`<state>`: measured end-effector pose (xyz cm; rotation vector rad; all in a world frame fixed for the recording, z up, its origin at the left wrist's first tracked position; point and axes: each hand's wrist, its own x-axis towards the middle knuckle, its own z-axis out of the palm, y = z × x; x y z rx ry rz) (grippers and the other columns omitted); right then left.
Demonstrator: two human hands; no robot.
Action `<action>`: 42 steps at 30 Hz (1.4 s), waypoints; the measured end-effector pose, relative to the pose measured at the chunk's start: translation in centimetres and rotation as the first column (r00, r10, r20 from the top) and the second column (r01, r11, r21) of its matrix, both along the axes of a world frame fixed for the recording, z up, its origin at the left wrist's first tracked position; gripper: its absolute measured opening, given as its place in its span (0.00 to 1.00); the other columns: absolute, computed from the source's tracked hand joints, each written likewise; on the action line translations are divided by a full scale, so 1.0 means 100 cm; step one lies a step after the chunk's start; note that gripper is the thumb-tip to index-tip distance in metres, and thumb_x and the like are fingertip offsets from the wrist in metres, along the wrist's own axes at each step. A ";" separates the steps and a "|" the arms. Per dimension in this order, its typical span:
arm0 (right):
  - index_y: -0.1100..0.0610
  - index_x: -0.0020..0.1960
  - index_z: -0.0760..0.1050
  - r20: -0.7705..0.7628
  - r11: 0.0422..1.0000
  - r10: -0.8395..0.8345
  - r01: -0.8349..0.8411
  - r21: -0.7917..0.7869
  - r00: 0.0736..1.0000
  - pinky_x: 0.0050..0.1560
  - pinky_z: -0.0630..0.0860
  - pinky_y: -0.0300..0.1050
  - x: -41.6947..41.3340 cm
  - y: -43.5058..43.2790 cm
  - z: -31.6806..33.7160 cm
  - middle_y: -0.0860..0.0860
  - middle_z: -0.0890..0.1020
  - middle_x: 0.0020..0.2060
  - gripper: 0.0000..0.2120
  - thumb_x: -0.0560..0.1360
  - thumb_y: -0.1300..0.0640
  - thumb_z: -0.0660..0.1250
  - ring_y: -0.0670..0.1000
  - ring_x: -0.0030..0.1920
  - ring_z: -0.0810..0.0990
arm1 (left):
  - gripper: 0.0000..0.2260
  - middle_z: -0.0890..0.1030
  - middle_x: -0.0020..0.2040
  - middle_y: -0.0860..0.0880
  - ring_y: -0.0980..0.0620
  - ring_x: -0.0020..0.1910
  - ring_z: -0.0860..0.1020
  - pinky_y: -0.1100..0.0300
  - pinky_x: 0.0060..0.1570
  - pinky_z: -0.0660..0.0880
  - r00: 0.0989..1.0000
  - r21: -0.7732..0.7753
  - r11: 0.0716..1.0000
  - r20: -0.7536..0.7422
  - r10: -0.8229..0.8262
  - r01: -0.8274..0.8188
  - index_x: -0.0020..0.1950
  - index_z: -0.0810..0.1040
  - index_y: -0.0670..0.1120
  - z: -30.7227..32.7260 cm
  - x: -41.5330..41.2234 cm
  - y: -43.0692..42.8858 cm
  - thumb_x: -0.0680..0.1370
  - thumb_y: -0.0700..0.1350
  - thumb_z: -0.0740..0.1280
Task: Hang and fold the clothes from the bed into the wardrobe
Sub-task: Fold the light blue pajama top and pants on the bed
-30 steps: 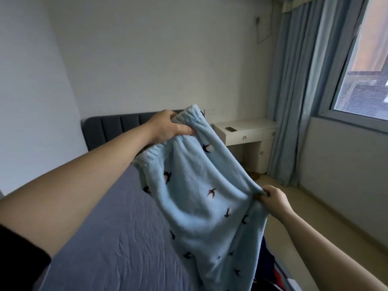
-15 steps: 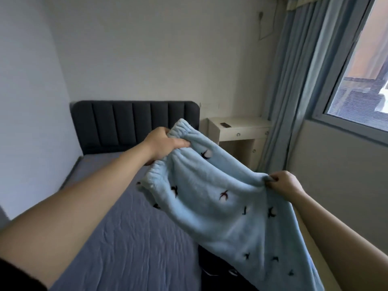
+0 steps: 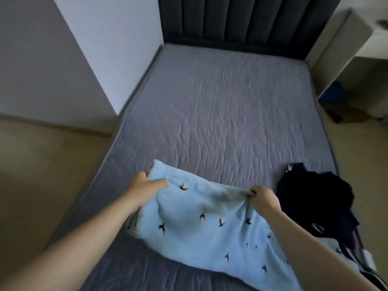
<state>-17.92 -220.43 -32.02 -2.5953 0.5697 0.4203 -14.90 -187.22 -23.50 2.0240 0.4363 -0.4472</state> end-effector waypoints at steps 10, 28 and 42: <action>0.58 0.47 0.78 -0.045 0.990 0.132 -0.134 -0.048 0.990 0.42 0.67 0.44 0.072 0.152 -0.184 0.53 0.74 0.46 0.08 0.76 0.63 0.59 0.57 0.48 0.76 | 0.12 0.83 0.45 0.43 0.44 0.45 0.81 0.55 0.43 0.76 0.977 0.057 0.981 -0.102 0.188 -0.183 0.49 0.81 0.41 -0.196 0.032 0.140 0.73 0.49 0.72; 0.52 0.78 0.51 -0.206 0.965 0.261 -0.252 0.070 0.943 0.68 0.66 0.52 0.131 0.270 -0.327 0.52 0.48 0.78 0.31 0.80 0.57 0.61 0.57 0.75 0.59 | 0.37 0.71 0.68 0.44 0.43 0.64 0.73 0.48 0.62 0.71 0.973 0.061 0.981 -0.130 0.190 -0.183 0.74 0.59 0.43 -0.392 0.067 0.243 0.71 0.48 0.75; 0.54 0.76 0.60 -0.286 0.922 0.387 -0.372 0.110 0.876 0.71 0.63 0.46 0.030 0.298 -0.379 0.53 0.60 0.75 0.28 0.78 0.54 0.64 0.53 0.73 0.61 | 0.24 0.78 0.59 0.44 0.40 0.61 0.74 0.43 0.62 0.68 0.906 0.368 0.850 0.044 -0.421 0.378 0.59 0.79 0.41 -0.439 0.001 0.218 0.72 0.57 0.61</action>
